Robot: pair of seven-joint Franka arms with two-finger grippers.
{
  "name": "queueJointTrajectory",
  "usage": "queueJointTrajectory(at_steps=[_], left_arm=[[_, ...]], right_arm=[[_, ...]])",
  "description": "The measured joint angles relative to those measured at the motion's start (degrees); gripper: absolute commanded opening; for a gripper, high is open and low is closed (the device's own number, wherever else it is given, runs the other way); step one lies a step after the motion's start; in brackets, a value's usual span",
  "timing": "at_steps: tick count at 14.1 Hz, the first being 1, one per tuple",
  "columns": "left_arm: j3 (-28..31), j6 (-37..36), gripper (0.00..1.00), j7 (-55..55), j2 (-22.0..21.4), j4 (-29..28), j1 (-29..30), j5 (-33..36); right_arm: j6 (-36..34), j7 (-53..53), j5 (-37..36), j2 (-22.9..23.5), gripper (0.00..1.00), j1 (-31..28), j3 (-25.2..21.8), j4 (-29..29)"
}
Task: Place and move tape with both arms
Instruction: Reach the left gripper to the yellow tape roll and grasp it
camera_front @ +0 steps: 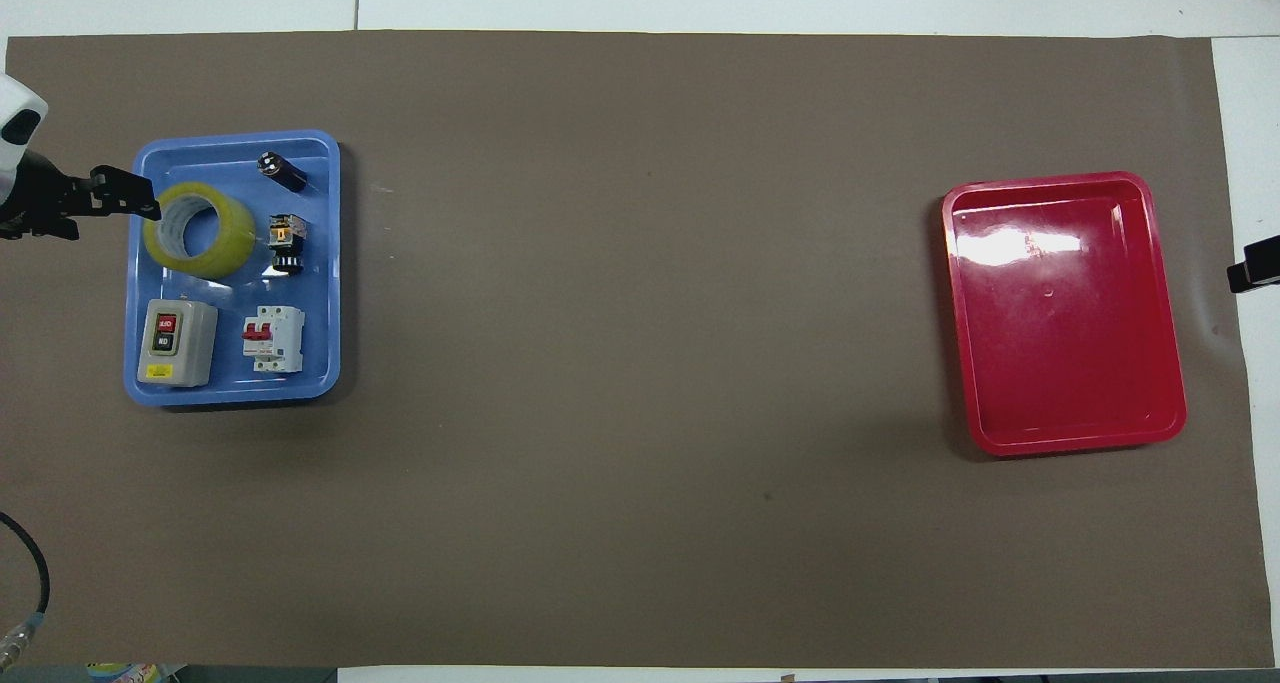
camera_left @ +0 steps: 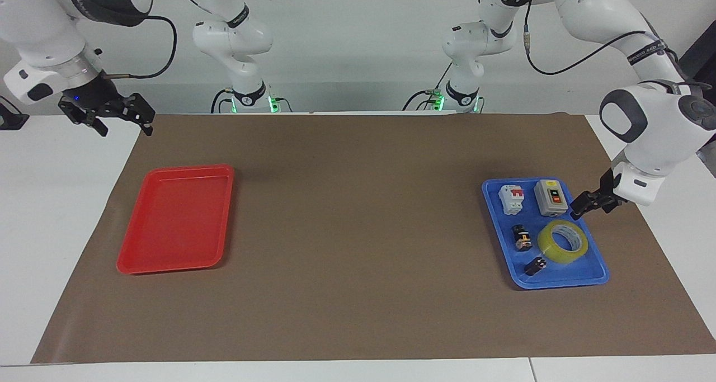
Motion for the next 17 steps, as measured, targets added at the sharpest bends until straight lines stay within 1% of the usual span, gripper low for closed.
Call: queueJointTrajectory(at_steps=[2,4,7,10,14,16,17], left_arm=[[0.0,3.96,0.98,-6.29,-0.04,-3.41,0.39,0.0],[-0.08,6.31,0.97,-12.93,-0.07,-6.0,0.34,0.0],[-0.32,9.03,0.95,-18.62,0.16,-8.65,0.19,0.0],[-0.29,11.61,0.93,-19.62,1.25,-9.3,0.25,0.0],[-0.29,12.66,0.91,-19.78,2.75,-9.45,0.25,0.0],[-0.28,14.43,0.9,-19.79,3.06,-10.3,0.26,0.0],[-0.27,15.1,0.84,-19.79,3.07,-10.84,0.27,0.0]], right_arm=[[0.0,0.0,0.0,0.0,1.0,0.0,0.0,0.0],[0.0,0.0,0.0,0.0,1.0,0.0,-0.01,0.0],[0.0,0.0,0.0,0.0,1.0,-0.01,-0.02,0.0],[0.0,0.0,0.0,0.0,1.0,-0.01,-0.02,0.0],[0.0,0.0,0.0,0.0,1.0,-0.01,-0.02,0.0],[0.0,0.0,0.0,0.0,1.0,-0.01,-0.02,0.0],[0.0,0.0,0.0,0.0,1.0,-0.01,-0.02,0.0]])
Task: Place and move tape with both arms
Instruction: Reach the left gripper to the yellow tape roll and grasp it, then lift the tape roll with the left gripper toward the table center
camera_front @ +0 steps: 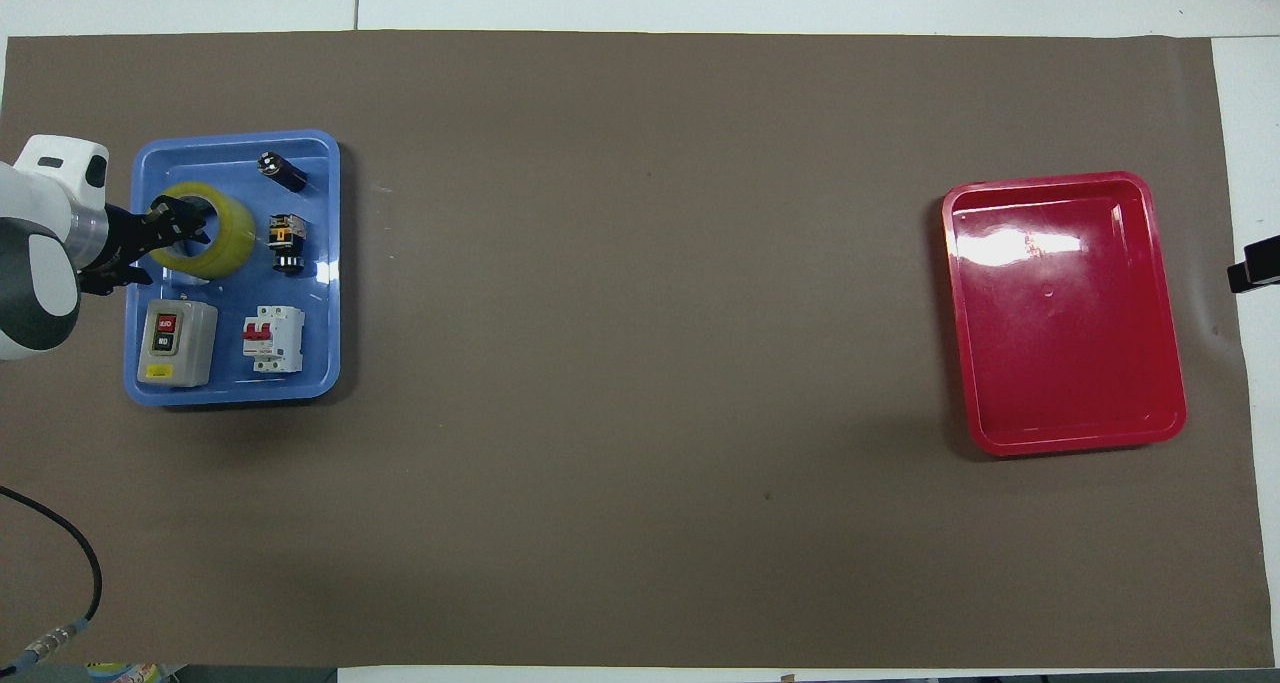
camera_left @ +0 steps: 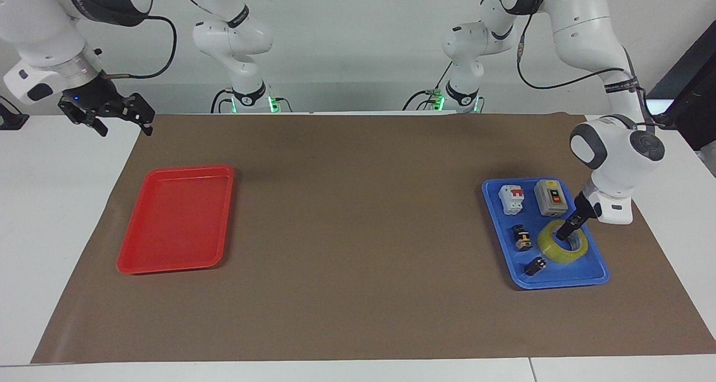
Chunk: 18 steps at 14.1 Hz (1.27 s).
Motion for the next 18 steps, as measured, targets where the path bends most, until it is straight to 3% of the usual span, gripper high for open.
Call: queueJointTrajectory(at_steps=[1,2,3,8,12,15,18], left_arm=[[0.0,0.56,0.54,-0.01,0.0,-0.5,0.0,0.0],[-0.02,0.94,0.11,-0.02,-0.01,-0.93,-0.02,0.0],[-0.07,1.16,0.0,-0.03,-0.01,-1.37,-0.09,0.0],[0.03,2.48,0.0,-0.68,-0.92,-1.58,0.21,0.04],[0.07,1.98,0.0,2.61,-4.14,-1.1,0.2,0.05],[-0.52,-7.69,0.0,7.8,-7.37,4.13,-1.22,0.06],[-0.89,-11.43,0.0,8.31,-7.91,6.96,-8.79,0.1]], right_arm=[[0.0,0.0,0.0,0.0,1.0,0.0,0.0,0.0],[0.0,0.0,0.0,0.0,1.0,0.0,0.0,0.0],[0.0,0.0,0.0,0.0,1.0,0.0,0.0,0.0],[0.0,0.0,0.0,0.0,1.0,0.0,0.0,0.0],[0.0,0.0,0.0,0.0,1.0,0.0,0.0,0.0],[0.0,0.0,0.0,0.0,1.0,0.0,0.0,0.0],[0.0,0.0,0.0,0.0,1.0,0.0,0.0,0.0]])
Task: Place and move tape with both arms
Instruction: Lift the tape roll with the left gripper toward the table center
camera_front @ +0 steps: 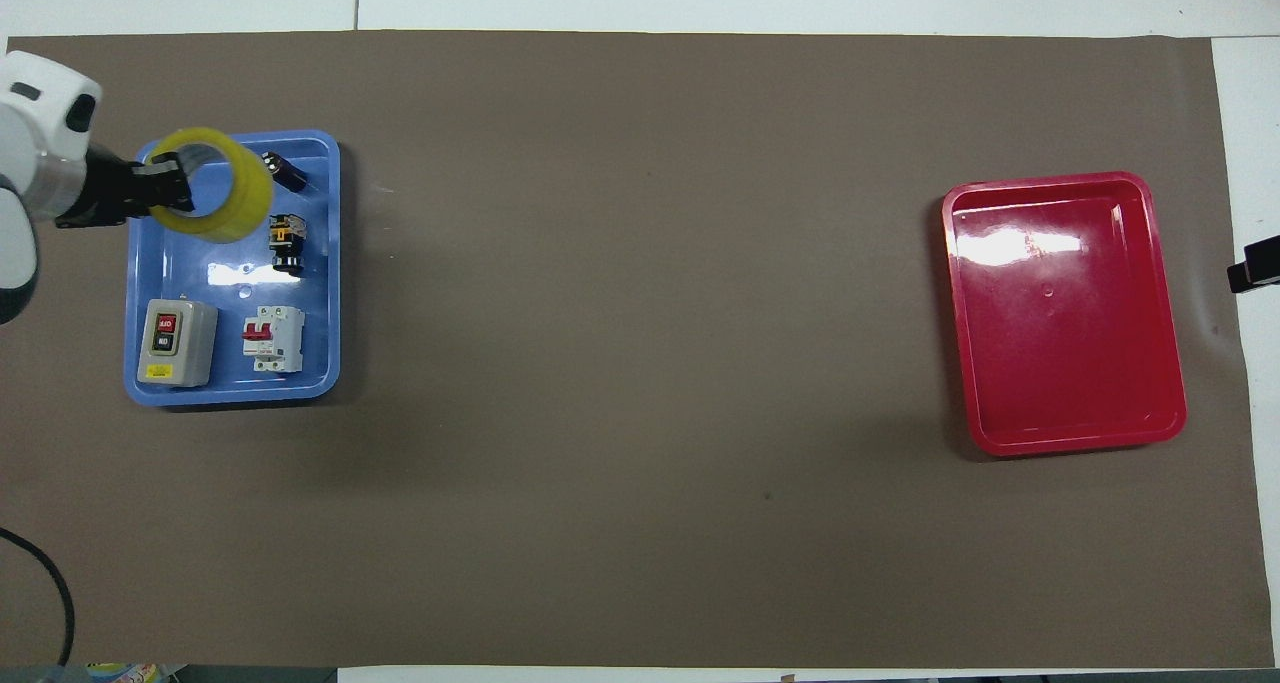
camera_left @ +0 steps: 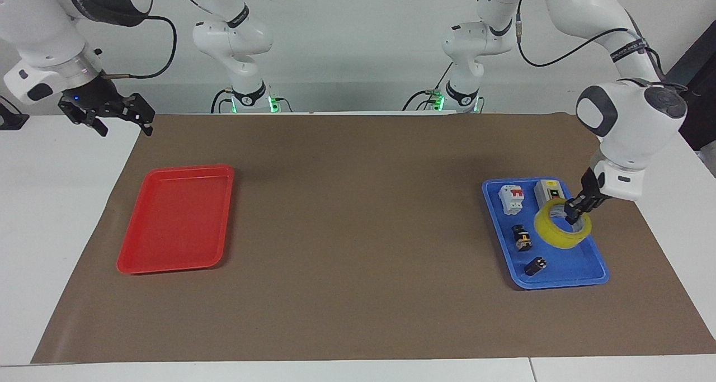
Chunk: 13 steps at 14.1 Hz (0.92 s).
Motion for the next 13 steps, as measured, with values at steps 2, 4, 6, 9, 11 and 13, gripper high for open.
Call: queueJointTrajectory(at_steps=[2,4,6,9,11,13], left_arm=[[-0.24,0.0,0.0,-0.64,0.56,-0.48,-6.34,0.0],[-0.4,0.64,0.0,-6.06,1.21,-1.68,-13.36,0.01],[-0.5,3.18,0.0,-13.48,1.68,-3.29,-20.42,0.02],[-0.52,4.61,0.0,-22.61,2.41,-4.73,-29.59,0.19],[-0.51,5.04,0.0,-30.05,3.71,-4.64,-34.34,3.51],[-0.53,6.98,0.0,-38.72,6.25,-3.57,-38.35,7.47]], right_arm=[[0.0,0.0,0.0,0.0,1.0,0.0,0.0,0.0],[0.0,0.0,0.0,0.0,1.0,0.0,0.0,0.0],[0.0,0.0,0.0,0.0,1.0,0.0,0.0,0.0],[0.0,0.0,0.0,0.0,1.0,0.0,0.0,0.0],[0.0,0.0,0.0,0.0,1.0,0.0,0.0,0.0],[0.0,0.0,0.0,0.0,1.0,0.0,0.0,0.0]])
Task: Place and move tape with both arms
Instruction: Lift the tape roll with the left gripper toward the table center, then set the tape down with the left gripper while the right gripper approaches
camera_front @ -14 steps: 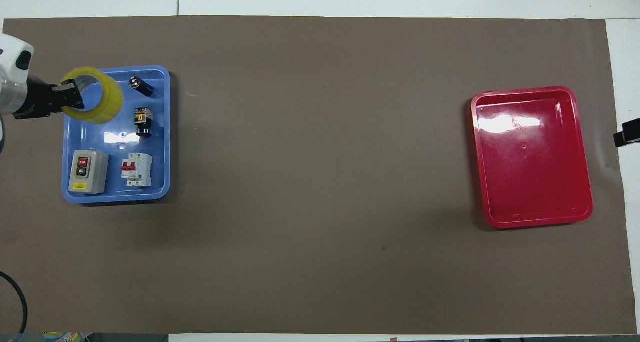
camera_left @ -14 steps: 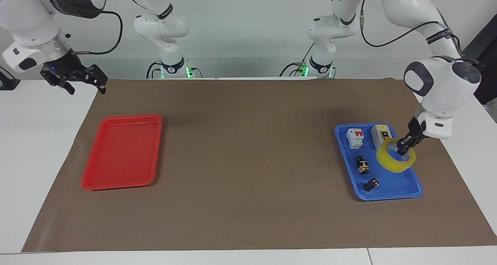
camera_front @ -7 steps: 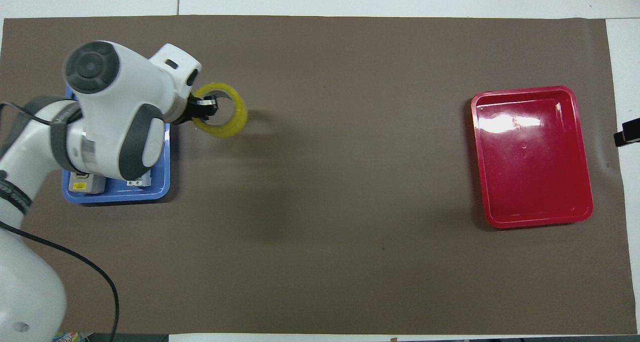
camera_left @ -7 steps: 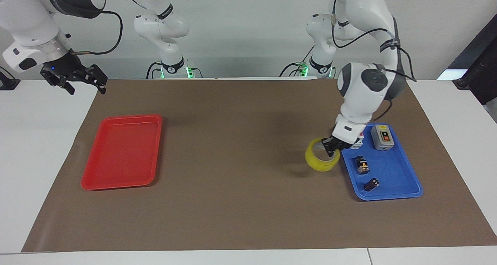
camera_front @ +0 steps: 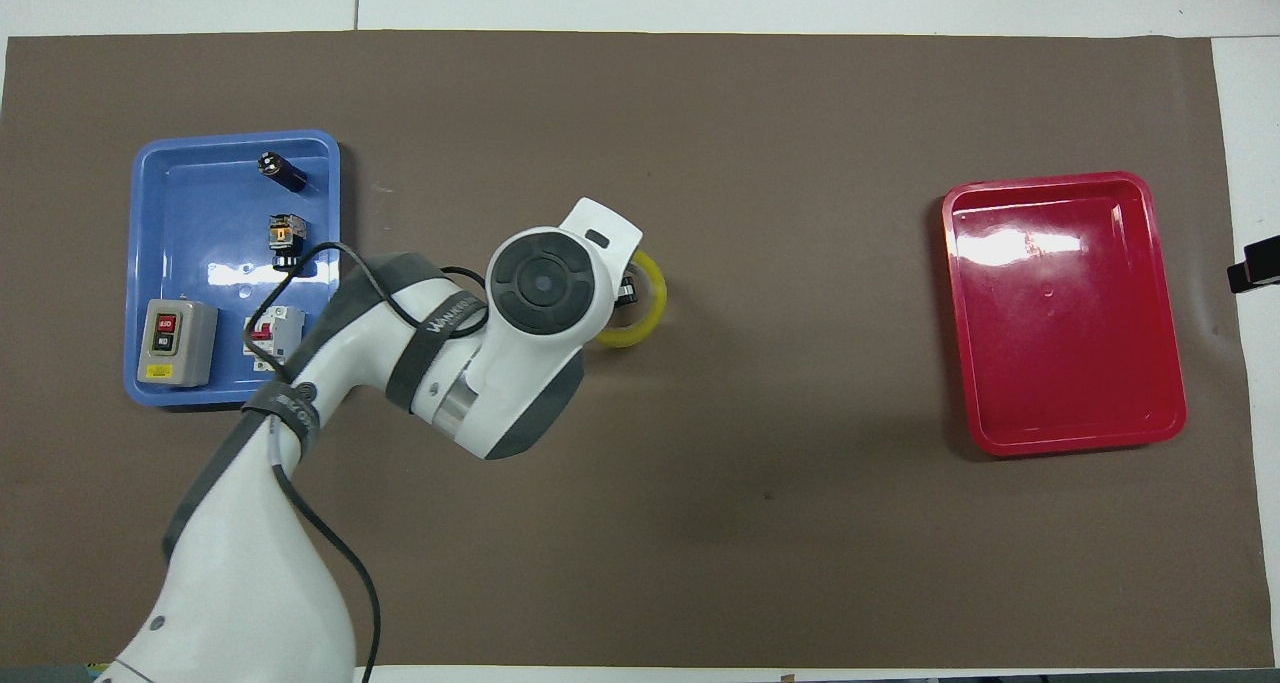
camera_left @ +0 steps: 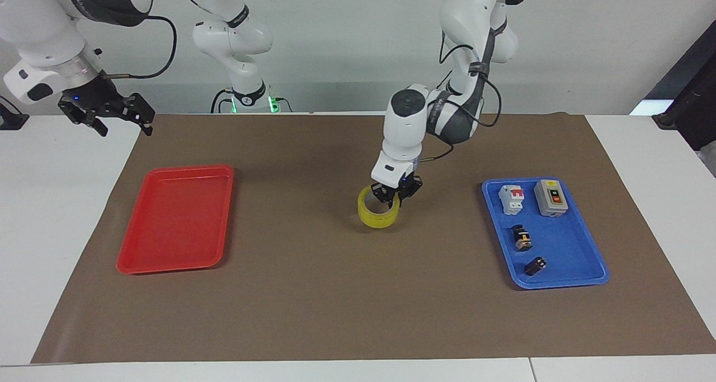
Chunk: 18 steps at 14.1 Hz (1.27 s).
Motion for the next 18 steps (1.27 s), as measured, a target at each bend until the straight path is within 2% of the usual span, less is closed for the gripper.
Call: queueJointTrajectory(at_steps=[5,6,7,8,13,16,18], left_arm=[[0.05,2.9,0.0,-3.45,5.44,3.13,-3.89,0.63],[0.06,3.5,0.24,-3.45,6.08,3.24,-3.95,0.63],[0.14,3.85,0.77,-3.45,6.49,3.33,-3.93,0.63],[0.22,3.89,1.0,-3.45,6.63,3.36,-3.92,0.63],[0.54,3.82,1.0,-3.45,5.05,3.8,-3.77,0.63],[1.06,1.09,1.0,-2.46,-1.58,1.3,-1.71,0.64],[1.23,-4.03,1.0,2.02,-7.45,-1.09,1.76,0.68]], right_arm=[[0.0,0.0,0.0,0.0,1.0,0.0,0.0,0.0],[0.0,0.0,0.0,0.0,1.0,0.0,0.0,0.0],[0.0,0.0,0.0,0.0,1.0,0.0,0.0,0.0],[0.0,0.0,0.0,0.0,1.0,-0.02,-0.01,0.0],[-0.42,0.0,0.0,-0.03,1.0,-0.11,-0.02,-0.15],[-0.4,0.0,0.05,-0.27,1.0,0.08,0.31,-0.96],[0.32,0.0,0.23,-0.33,1.0,1.04,1.07,-1.13]])
